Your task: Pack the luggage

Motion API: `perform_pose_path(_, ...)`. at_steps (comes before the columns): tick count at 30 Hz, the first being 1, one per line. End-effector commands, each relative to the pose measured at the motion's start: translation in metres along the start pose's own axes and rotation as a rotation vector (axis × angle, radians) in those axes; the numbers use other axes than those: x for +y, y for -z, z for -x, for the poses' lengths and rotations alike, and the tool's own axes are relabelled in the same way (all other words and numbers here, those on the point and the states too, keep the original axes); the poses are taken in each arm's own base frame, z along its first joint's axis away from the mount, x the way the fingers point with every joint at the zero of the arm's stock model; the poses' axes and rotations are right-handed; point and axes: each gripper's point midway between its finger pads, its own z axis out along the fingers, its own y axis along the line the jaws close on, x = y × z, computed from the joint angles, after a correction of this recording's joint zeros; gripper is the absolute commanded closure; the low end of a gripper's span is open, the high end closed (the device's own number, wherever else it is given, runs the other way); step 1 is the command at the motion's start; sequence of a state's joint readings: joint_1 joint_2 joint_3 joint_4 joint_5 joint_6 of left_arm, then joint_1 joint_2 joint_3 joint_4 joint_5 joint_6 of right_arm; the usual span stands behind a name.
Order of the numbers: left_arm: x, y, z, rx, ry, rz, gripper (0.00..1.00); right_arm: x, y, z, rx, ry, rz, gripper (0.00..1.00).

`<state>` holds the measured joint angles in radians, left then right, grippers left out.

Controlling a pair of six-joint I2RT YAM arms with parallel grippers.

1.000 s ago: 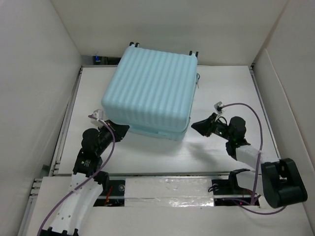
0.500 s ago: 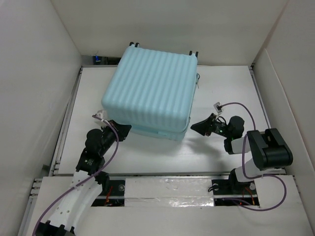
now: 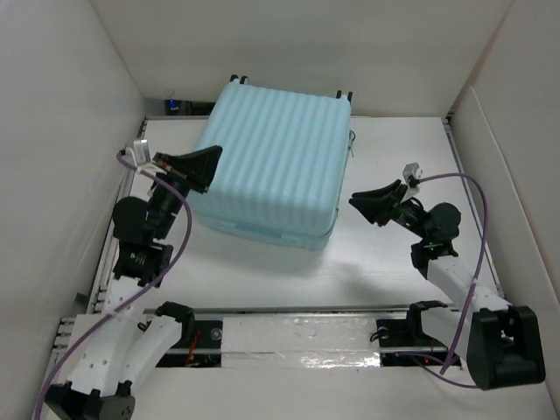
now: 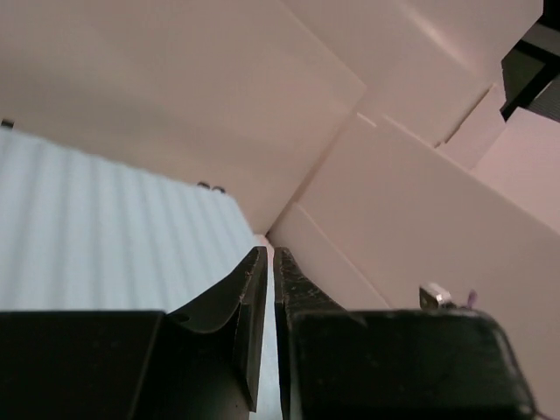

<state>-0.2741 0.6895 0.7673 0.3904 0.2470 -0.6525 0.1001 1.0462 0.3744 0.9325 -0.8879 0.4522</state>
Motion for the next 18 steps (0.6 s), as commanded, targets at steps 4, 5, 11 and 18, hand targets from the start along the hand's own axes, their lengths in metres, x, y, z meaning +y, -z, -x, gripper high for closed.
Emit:
perform_pose_path(4, -0.043, -0.076, 0.067, -0.131, -0.071, -0.066, 0.93, -0.004, 0.001, 0.001, 0.022, 0.048, -0.041, 0.68)
perform_pose_path(5, -0.056, -0.09, 0.067, -0.135, -0.1, -0.045, 0.92, -0.005, -0.001, 0.001, 0.037, 0.041, -0.044, 0.68)
perform_pose_path(11, -0.097, -0.161, 0.058, -0.114, -0.305, 0.2, 0.89, -0.008, 0.0, 0.009, 0.017, 0.019, -0.091, 0.68)
perform_pose_path(18, -0.136, -0.047, -0.092, 0.0, -0.41, 0.292, 0.8, -0.017, 0.016, -0.014, 0.027, 0.041, -0.174, 0.71)
